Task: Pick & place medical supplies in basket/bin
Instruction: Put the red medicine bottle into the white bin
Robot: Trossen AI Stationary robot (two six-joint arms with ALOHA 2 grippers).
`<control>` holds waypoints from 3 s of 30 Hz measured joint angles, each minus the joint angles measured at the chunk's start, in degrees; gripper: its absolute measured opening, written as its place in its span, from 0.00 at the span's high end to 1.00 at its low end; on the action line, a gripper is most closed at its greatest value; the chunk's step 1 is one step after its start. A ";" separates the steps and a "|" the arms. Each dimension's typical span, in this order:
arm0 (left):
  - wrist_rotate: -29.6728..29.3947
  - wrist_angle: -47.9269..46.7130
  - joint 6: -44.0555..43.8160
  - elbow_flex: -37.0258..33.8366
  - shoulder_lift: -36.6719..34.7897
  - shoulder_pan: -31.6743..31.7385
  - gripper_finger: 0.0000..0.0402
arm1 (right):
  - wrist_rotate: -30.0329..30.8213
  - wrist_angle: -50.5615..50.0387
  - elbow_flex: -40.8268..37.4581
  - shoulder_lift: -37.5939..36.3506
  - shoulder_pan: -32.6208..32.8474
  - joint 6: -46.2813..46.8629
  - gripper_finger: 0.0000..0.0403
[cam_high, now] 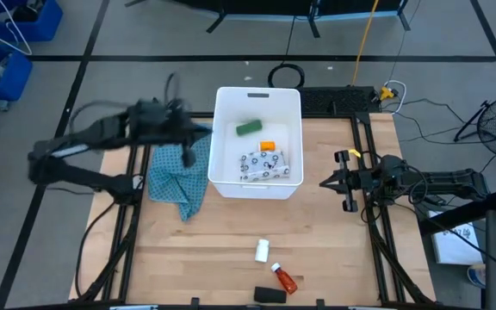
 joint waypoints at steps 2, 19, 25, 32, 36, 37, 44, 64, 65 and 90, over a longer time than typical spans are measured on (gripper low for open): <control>-2.13 7.79 -0.12 -10.86 -7.23 -1.10 0.96 | 0.00 0.06 0.00 0.01 -0.01 0.02 1.00; -16.65 46.66 -5.69 -57.89 -32.82 -11.00 1.00 | -0.07 0.02 0.00 0.01 -0.02 1.57 1.00; -12.96 62.08 -1.77 -64.77 -31.15 -17.22 1.00 | -0.02 0.00 0.00 0.03 -0.02 1.72 1.00; -10.51 61.36 5.57 -67.21 -34.10 -18.73 1.00 | -0.07 -0.28 0.00 0.10 -0.02 1.71 1.00; -6.01 56.30 7.39 -67.19 -38.38 -15.83 1.00 | -0.59 -0.23 0.00 0.10 0.00 1.98 1.00; -4.53 54.98 7.73 -67.19 -39.72 -15.02 1.00 | -1.38 -0.03 0.00 0.10 -0.02 2.34 1.00; 2.09 45.91 11.32 -67.16 -52.15 -12.29 1.00 | -1.62 0.42 0.00 0.05 -0.02 4.53 1.00; -6.80 31.53 1.64 -67.17 -60.35 -9.28 0.95 | 0.30 -6.70 6.00 2.59 3.11 6.11 1.00; -7.28 31.47 -0.09 -67.17 -60.35 -9.28 0.95 | 1.99 -9.82 8.51 3.73 4.53 6.08 1.00; -8.13 34.09 -4.97 -67.17 -60.35 -9.28 0.96 | 49.65 -35.20 54.13 60.31 47.68 27.62 0.81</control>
